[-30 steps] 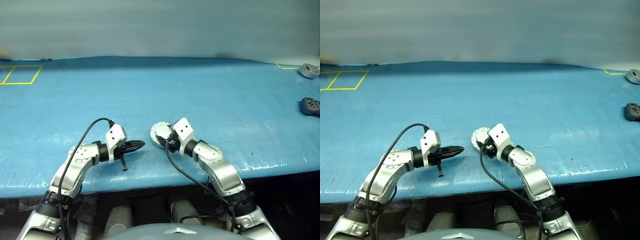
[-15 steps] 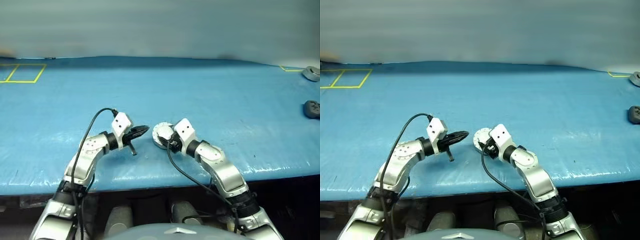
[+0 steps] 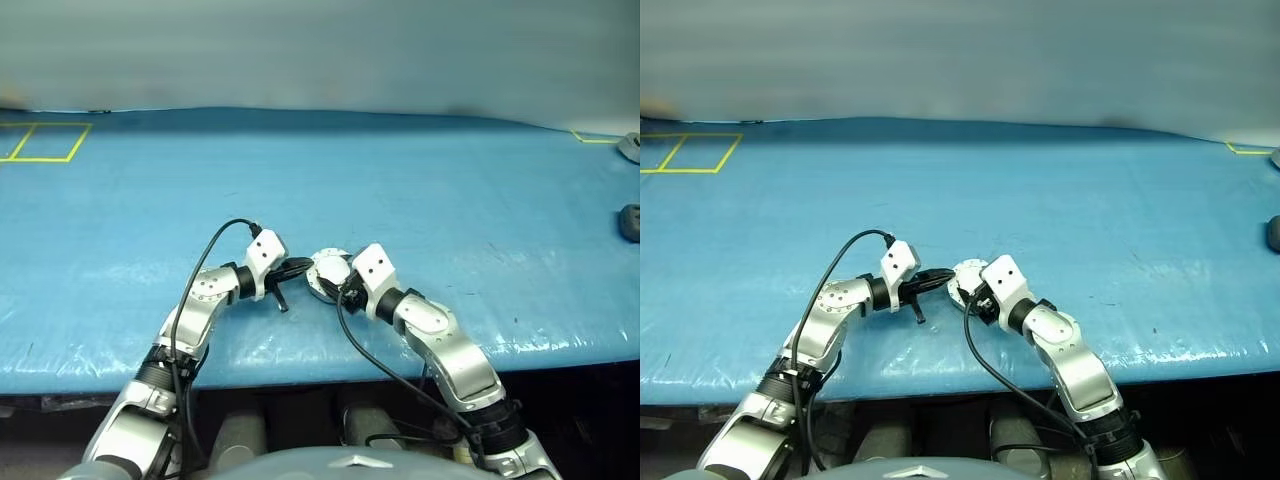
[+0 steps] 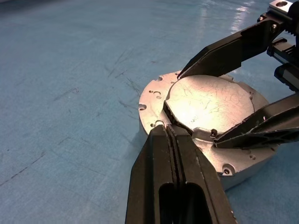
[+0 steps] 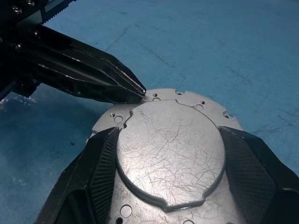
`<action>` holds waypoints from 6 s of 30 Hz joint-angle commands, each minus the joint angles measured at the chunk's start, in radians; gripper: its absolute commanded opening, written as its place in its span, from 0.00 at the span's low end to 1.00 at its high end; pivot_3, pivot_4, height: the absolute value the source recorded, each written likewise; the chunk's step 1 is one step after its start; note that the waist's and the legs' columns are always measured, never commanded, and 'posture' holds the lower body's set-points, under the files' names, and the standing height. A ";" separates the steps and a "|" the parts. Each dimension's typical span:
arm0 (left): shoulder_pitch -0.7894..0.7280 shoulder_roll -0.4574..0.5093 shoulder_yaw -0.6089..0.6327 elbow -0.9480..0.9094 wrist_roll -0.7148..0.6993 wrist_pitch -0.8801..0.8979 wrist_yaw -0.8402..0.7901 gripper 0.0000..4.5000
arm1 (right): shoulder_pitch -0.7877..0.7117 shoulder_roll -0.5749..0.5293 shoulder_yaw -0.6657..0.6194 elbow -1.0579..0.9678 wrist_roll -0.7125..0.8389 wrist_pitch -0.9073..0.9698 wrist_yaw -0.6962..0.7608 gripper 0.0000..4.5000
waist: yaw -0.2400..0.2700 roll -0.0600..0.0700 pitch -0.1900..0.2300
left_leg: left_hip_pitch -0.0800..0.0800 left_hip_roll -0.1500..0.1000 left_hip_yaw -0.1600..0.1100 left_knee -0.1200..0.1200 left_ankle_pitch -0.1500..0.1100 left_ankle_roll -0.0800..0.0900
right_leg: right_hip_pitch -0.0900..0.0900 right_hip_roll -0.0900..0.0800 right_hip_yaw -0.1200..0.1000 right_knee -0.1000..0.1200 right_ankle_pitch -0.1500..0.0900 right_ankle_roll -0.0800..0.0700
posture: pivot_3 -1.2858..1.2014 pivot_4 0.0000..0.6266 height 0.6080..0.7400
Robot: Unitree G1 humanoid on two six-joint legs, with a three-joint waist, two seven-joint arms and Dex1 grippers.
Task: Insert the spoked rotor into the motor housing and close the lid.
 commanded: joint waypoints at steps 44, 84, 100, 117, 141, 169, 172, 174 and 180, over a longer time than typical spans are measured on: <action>-0.032 -0.037 -0.077 0.113 0.122 -0.086 -0.013 0.00 | 0.093 0.077 -0.110 -0.094 0.034 -0.190 -0.072 0.99 | 0.024 0.002 0.001 | -0.004 -0.003 -0.003 0.000 -0.001 0.000 | -0.001 -0.002 -0.001 -0.002 -0.003 0.001 | 0.52 0.24 1.00; -0.034 -0.003 -0.085 0.111 0.158 -0.096 -0.012 0.00 | 0.169 0.218 -0.454 0.024 0.834 0.291 -0.067 0.49 | 0.021 0.010 0.005 | -0.011 -0.003 -0.006 0.001 -0.002 0.000 | -0.006 -0.002 -0.003 -0.001 -0.002 0.005 | 0.52 0.24 1.00; -0.018 -0.025 0.010 -0.047 -0.023 0.020 -0.068 0.00 | 0.183 0.231 -0.447 0.039 0.817 0.266 -0.100 0.29 | 0.010 0.012 0.003 | -0.012 -0.003 -0.006 0.003 -0.002 0.000 | -0.007 -0.001 -0.003 0.000 -0.001 0.005 | 0.52 0.24 1.00; 0.081 0.063 0.206 -0.311 -0.221 0.210 0.002 0.00 | 0.135 0.279 -0.428 0.083 0.817 0.297 -0.206 0.29 | -0.009 0.014 0.005 | -0.015 -0.002 -0.006 0.003 -0.002 0.000 | -0.012 0.000 -0.002 0.002 -0.001 0.006 | 0.52 0.24 1.00; 0.330 -0.024 0.435 -0.459 -0.701 0.453 0.073 0.43 | -0.013 0.372 -0.443 -0.082 1.277 0.279 -0.264 0.29 | -0.009 0.017 0.013 | -0.033 -0.003 -0.007 0.004 -0.001 -0.001 | -0.029 -0.002 -0.003 0.003 0.003 0.000 | 0.52 0.24 1.00; 0.325 -0.181 0.399 -0.439 -0.910 0.532 0.197 1.00 | -0.021 0.242 -0.339 -0.150 1.364 0.298 -0.327 0.29 | -0.007 0.017 0.012 | -0.033 -0.003 -0.008 0.012 -0.001 -0.001 | -0.026 0.000 -0.003 0.007 0.003 0.001 | 0.52 0.24 1.00; 0.301 -0.220 0.406 -0.411 -0.924 0.528 0.202 1.00 | -0.023 0.237 -0.335 -0.150 1.364 0.298 -0.332 0.29 | -0.007 0.017 0.012 | -0.033 -0.003 -0.007 0.014 -0.001 -0.001 | -0.026 0.000 -0.003 0.007 0.004 0.002 | 0.52 0.24 1.00; 0.293 -0.237 0.396 -0.409 -0.924 0.534 0.203 1.00 | -0.022 0.234 -0.333 -0.152 1.362 0.297 -0.333 0.29 | -0.008 0.017 0.012 | -0.033 -0.003 -0.007 0.014 -0.001 -0.001 | -0.026 0.000 -0.003 0.007 0.004 0.002 | 0.52 0.24 1.00; 0.278 -0.278 0.388 -0.406 -0.948 0.552 0.215 1.00 | -0.022 0.228 -0.329 -0.152 1.358 0.295 -0.337 0.29 | -0.008 0.017 0.012 | -0.033 -0.003 -0.008 0.014 -0.001 -0.001 | -0.026 0.000 -0.003 0.008 0.004 0.002 | 0.52 0.24 1.00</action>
